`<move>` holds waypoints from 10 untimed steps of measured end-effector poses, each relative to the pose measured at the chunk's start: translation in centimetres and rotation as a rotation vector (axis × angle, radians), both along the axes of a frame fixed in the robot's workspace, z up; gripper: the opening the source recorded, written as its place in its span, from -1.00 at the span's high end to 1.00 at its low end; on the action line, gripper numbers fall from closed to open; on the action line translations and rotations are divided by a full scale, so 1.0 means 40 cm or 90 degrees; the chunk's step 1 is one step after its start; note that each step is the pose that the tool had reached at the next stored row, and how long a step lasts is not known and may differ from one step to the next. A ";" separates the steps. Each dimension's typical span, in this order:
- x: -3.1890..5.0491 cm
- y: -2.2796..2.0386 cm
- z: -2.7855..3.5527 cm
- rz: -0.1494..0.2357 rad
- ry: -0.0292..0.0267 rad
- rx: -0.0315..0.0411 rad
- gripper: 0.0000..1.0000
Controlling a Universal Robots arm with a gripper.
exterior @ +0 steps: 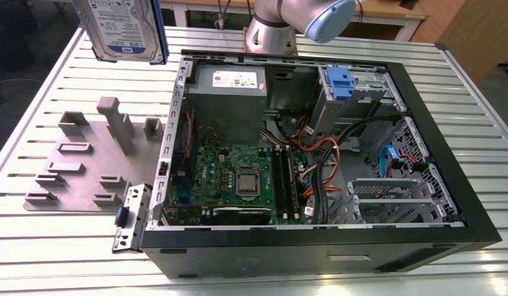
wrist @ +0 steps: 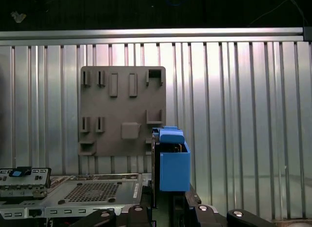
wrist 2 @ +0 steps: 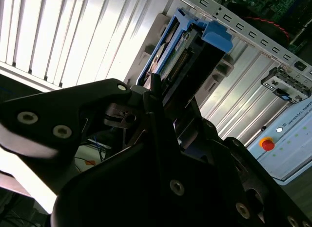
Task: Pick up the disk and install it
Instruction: 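Pick up the disk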
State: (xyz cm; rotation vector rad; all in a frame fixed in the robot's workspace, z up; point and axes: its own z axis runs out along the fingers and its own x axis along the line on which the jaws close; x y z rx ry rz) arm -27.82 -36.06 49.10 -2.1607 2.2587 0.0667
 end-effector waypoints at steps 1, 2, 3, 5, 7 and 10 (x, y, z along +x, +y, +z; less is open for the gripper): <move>0.000 0.000 0.000 0.000 0.0000 0.0000 0.30; 0.000 0.000 0.000 0.000 0.0000 0.0000 0.30; 0.001 0.000 0.000 0.000 0.0000 0.0000 0.30; 0.003 0.000 0.000 0.000 0.0000 0.0000 0.30; 0.008 0.000 0.000 0.000 0.0000 0.0000 0.30; 0.020 0.000 0.000 0.000 -0.0001 0.0000 0.30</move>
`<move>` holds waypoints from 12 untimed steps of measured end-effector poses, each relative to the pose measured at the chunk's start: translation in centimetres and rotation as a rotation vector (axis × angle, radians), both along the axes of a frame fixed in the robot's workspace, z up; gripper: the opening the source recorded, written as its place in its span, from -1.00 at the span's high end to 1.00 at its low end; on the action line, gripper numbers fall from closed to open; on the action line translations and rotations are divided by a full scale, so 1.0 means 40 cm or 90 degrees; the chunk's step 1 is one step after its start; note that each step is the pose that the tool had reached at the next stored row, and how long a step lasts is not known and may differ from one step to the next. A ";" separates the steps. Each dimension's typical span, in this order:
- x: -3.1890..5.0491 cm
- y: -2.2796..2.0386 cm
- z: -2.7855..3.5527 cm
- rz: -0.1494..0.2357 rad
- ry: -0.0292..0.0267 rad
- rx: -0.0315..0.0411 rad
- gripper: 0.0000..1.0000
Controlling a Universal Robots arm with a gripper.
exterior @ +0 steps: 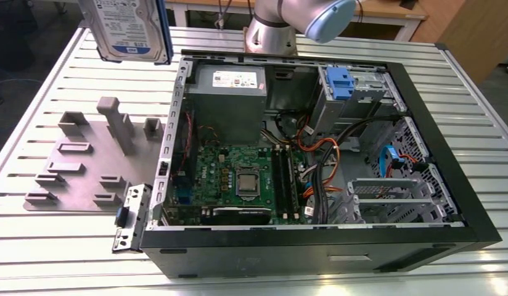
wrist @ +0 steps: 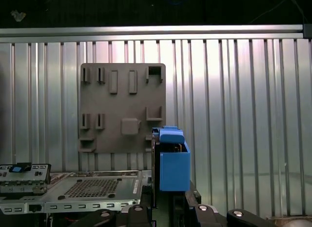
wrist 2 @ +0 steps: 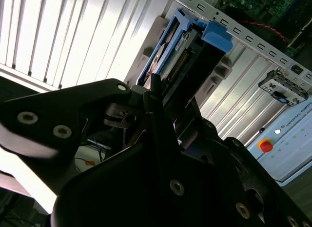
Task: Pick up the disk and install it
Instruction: 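Pick up the disk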
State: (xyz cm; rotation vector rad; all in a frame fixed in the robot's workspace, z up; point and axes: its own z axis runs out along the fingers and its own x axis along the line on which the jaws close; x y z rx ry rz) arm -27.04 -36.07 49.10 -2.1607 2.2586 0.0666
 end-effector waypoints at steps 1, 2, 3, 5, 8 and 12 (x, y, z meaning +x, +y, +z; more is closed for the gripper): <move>0.005 0.000 0.000 0.000 0.0000 0.0000 0.30; 0.011 0.000 0.000 0.000 0.0000 0.0000 0.30; 0.017 0.000 0.000 0.000 0.0000 0.0000 0.30; 0.027 0.000 0.000 0.000 0.0001 0.0000 0.30; 0.042 0.000 0.000 0.000 0.0000 0.0000 0.30; 0.062 0.000 0.000 0.000 0.0000 0.0001 0.30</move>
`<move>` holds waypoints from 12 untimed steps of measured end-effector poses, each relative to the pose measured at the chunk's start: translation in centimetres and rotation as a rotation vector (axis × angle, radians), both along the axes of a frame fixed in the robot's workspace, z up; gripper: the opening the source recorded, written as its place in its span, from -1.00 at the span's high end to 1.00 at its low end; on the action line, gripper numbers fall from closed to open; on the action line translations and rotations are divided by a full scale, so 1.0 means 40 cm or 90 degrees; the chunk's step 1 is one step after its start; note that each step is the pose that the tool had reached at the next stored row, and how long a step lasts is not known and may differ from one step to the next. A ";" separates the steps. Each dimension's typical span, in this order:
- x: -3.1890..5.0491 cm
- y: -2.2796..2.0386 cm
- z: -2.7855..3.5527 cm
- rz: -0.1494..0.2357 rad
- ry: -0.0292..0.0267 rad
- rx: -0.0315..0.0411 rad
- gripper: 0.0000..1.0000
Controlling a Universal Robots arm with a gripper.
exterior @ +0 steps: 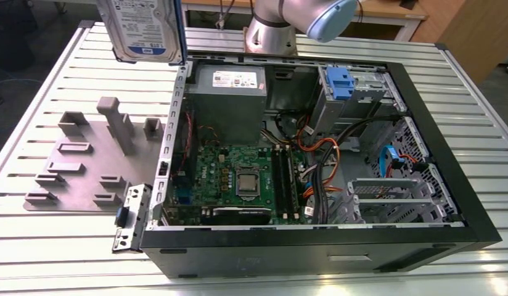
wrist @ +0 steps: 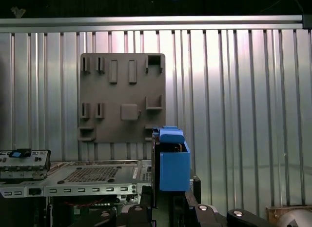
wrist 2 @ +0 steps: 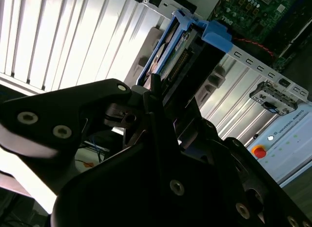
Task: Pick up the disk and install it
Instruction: 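Pick up the disk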
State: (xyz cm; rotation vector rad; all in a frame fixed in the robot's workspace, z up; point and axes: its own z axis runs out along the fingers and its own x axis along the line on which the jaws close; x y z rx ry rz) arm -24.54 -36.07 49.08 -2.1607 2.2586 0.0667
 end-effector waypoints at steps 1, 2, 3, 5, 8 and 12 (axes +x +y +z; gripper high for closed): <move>0.019 0.000 0.000 0.000 0.0000 0.0000 0.30; 0.031 0.000 0.000 0.000 0.0000 0.0000 0.30; 0.037 0.000 0.000 0.000 0.0000 -0.0001 0.30; 0.047 0.000 0.000 0.000 0.0001 0.0000 0.30; 0.063 0.000 0.000 0.000 0.0000 0.0000 0.30; 0.086 0.000 0.000 0.000 0.0000 0.0000 0.30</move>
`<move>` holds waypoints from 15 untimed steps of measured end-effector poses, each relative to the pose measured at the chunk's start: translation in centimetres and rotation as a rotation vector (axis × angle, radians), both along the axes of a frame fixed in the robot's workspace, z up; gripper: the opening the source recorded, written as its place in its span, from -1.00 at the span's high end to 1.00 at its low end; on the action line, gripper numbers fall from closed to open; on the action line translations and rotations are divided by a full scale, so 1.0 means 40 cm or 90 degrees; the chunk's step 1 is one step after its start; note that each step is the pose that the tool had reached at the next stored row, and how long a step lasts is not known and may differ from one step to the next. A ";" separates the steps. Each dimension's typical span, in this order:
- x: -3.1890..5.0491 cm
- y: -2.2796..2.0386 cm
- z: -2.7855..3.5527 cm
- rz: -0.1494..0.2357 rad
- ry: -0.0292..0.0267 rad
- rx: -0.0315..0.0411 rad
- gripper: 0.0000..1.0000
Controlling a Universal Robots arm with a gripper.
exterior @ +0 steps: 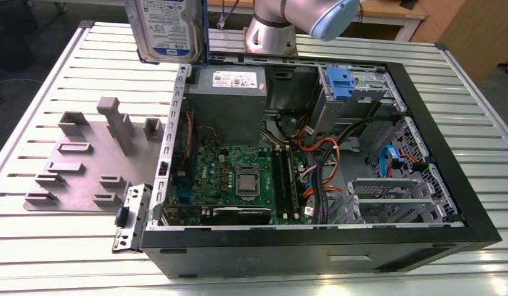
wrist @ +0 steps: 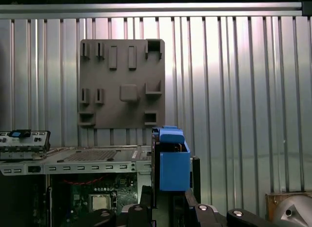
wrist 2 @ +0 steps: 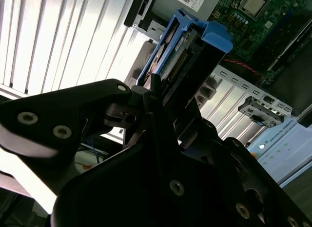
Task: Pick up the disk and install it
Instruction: 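Pick up the disk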
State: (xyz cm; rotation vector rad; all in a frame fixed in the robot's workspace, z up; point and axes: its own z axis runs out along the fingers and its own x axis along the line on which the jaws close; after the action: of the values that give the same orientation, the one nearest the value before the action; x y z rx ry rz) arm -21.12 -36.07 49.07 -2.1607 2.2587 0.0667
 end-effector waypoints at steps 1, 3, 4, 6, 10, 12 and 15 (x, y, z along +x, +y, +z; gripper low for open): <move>0.006 0.000 0.000 0.000 0.0000 0.0000 0.30; 0.018 0.000 0.000 0.000 0.0000 0.0000 0.30; 0.024 0.000 0.000 0.000 0.0000 0.0000 0.30; 0.036 0.000 0.000 0.000 0.0000 0.0000 0.30; 0.063 0.000 0.000 0.000 0.0000 0.0000 0.30; 0.077 0.000 -0.001 0.000 0.0000 0.0000 0.30; 0.100 0.000 -0.001 0.000 0.0000 0.0001 0.30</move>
State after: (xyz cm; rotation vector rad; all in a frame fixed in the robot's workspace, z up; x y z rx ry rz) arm -17.12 -36.07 49.03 -2.1607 2.2585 0.0667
